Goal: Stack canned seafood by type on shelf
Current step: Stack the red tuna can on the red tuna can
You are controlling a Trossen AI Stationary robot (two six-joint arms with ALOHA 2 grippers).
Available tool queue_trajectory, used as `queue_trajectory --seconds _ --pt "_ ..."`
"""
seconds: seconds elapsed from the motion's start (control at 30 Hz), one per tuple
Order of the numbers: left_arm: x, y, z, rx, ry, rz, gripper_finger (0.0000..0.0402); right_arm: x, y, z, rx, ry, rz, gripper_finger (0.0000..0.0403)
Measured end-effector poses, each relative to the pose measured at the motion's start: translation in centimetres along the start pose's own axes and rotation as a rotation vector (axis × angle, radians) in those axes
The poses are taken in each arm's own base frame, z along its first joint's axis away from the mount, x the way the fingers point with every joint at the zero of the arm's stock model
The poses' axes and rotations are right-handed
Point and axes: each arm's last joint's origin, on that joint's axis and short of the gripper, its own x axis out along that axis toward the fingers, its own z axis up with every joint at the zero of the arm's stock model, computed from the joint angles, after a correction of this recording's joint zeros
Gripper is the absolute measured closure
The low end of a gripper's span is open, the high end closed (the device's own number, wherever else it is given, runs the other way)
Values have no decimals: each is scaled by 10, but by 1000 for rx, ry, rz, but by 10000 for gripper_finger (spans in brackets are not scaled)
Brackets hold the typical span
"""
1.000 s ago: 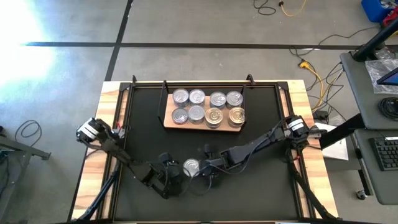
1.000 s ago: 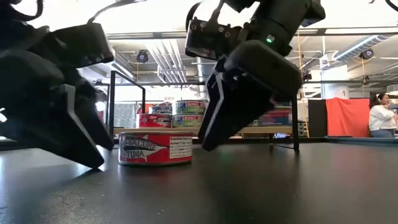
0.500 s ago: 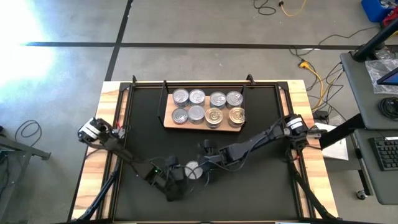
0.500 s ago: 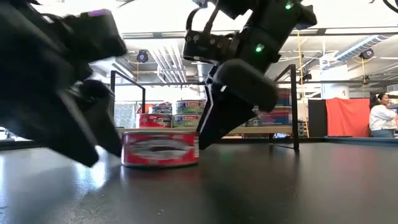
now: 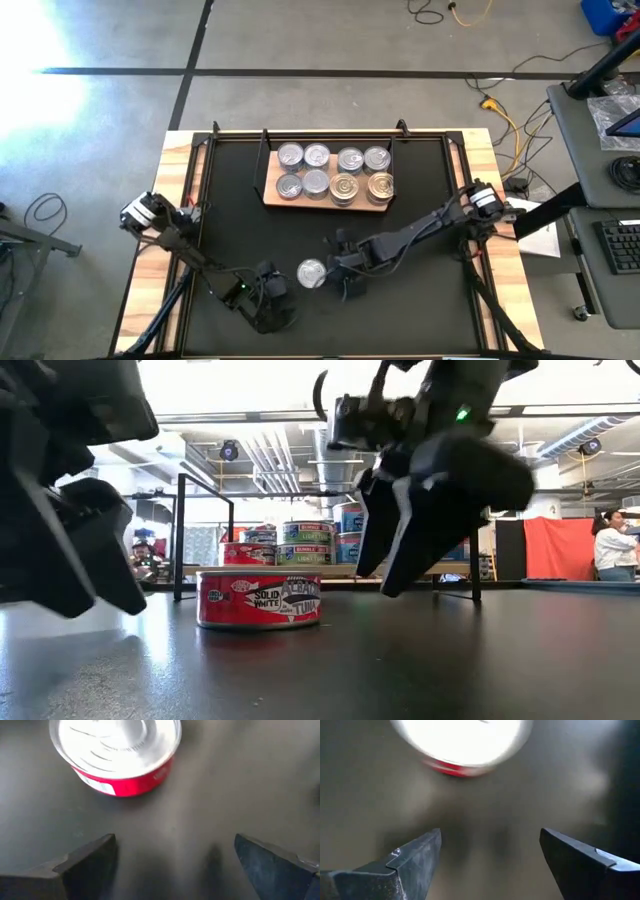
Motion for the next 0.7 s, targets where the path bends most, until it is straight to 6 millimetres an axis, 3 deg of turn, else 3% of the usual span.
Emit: queue_trajectory --seconds 0.2,0.4,0.7 --pt "8 4 -1 5 -135 132 9 8 21 2 45 -45 50 71" --pt "25 8 -9 -19 -153 191 9 21 17 0 59 -35 1 71" --pt "33 3 -5 7 -202 233 9 26 15 7 22 -99 16 71"
